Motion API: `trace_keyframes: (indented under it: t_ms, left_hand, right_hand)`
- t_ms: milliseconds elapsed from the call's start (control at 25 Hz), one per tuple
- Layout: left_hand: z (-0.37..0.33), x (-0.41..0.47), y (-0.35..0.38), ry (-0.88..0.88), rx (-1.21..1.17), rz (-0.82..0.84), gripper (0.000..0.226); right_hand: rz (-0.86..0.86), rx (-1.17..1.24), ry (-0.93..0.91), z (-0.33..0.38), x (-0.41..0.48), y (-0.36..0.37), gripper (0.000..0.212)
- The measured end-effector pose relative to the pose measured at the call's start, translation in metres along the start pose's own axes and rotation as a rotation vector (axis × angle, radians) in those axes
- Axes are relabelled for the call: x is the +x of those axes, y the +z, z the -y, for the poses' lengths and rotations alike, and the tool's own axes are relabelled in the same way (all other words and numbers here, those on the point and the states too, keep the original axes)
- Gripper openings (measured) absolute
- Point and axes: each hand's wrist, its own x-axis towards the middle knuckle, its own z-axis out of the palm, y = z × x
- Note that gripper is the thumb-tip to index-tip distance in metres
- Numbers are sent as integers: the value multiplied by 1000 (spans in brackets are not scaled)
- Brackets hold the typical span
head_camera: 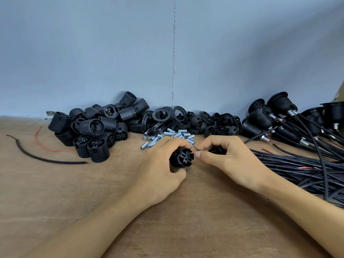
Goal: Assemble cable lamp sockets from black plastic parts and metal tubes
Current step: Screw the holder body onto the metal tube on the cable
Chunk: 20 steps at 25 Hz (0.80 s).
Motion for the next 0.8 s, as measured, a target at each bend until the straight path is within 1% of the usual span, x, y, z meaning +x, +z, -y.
trace_keyframes:
  t_ms: [560,800]
  left_hand:
    - [-3,-1,-1,12,81,-19,53]
    - [-5,-1,-1,-5,84,-6,54]
  right_hand:
    - [-46,-126,-10,-2,1,1,11]
    - [-45,-129,-14,-3,2,0,11]
